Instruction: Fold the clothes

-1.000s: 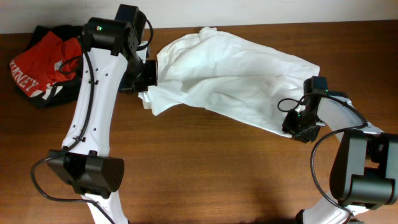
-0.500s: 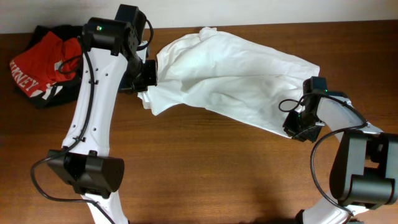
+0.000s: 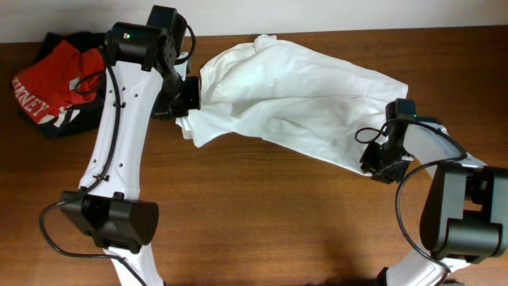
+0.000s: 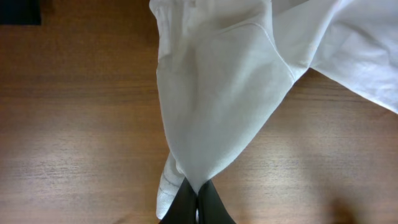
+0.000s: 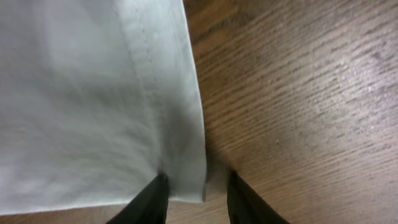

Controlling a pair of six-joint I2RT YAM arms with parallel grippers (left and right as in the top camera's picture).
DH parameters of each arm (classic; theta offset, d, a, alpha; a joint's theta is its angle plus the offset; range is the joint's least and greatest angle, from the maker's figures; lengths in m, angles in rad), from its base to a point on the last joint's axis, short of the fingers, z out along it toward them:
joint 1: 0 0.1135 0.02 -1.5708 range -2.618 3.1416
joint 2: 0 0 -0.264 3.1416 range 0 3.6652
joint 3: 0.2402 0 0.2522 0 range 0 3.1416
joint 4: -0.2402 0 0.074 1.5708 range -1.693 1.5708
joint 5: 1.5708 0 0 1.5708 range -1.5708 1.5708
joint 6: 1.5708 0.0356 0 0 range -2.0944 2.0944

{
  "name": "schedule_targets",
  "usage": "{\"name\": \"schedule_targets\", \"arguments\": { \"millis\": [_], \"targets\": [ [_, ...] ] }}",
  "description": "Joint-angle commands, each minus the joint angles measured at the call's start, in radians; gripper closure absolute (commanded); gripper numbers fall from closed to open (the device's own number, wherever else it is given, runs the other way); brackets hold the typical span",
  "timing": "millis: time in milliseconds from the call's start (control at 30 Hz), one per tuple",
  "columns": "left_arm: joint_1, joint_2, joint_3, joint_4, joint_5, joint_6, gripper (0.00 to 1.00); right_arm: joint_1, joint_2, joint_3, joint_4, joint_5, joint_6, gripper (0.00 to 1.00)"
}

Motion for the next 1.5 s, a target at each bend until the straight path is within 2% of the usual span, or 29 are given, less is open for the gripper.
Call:
{"name": "schedule_targets", "arguments": {
  "millis": [0, 133, 267, 433, 600, 867, 1100, 1267, 1467],
  "targets": [
    [0.004, -0.005, -0.001, -0.002, -0.018, 0.012, 1.00, 0.008, 0.029, -0.008, 0.010, -0.017, 0.006, 0.70],
    [0.004, -0.005, -0.001, -0.001, -0.018, 0.011, 1.00, 0.007, 0.029, -0.008, -0.006, -0.016, 0.014, 0.96],
    [0.003, -0.005, -0.001, -0.002, -0.005, 0.011, 1.00, -0.030, 0.024, 0.013, -0.070, -0.006, 0.013, 0.96],
    [0.002, -0.008, -0.001, -0.002, 0.040, 0.011, 1.00, -0.179, 0.002, 0.172, -0.346, 0.044, 0.009, 0.96],
    [-0.018, -0.008, -0.009, -0.001, 0.049, 0.007, 1.00, -0.285, -0.063, 0.301, -0.523, 0.045, -0.044, 0.96],
    [-0.096, -0.008, -0.105, -0.001, 0.047, -0.050, 1.00, -0.295, -0.209, 0.311, -0.694, 0.168, -0.043, 0.96],
    [-0.196, -0.008, -0.307, -0.002, 0.096, -0.058, 1.00, -0.383, -0.348, 0.314, -0.729, 0.215, -0.044, 0.96],
    [-0.232, -0.008, -0.356, -0.002, 0.163, -0.076, 1.00, -0.439, -0.380, 0.314, -0.748, 0.217, -0.070, 0.96],
    [-0.287, -0.008, -0.356, -0.002, 0.244, -0.075, 1.00, -0.440, -0.380, 0.314, -0.771, 0.228, -0.090, 0.96]
  ]
}}
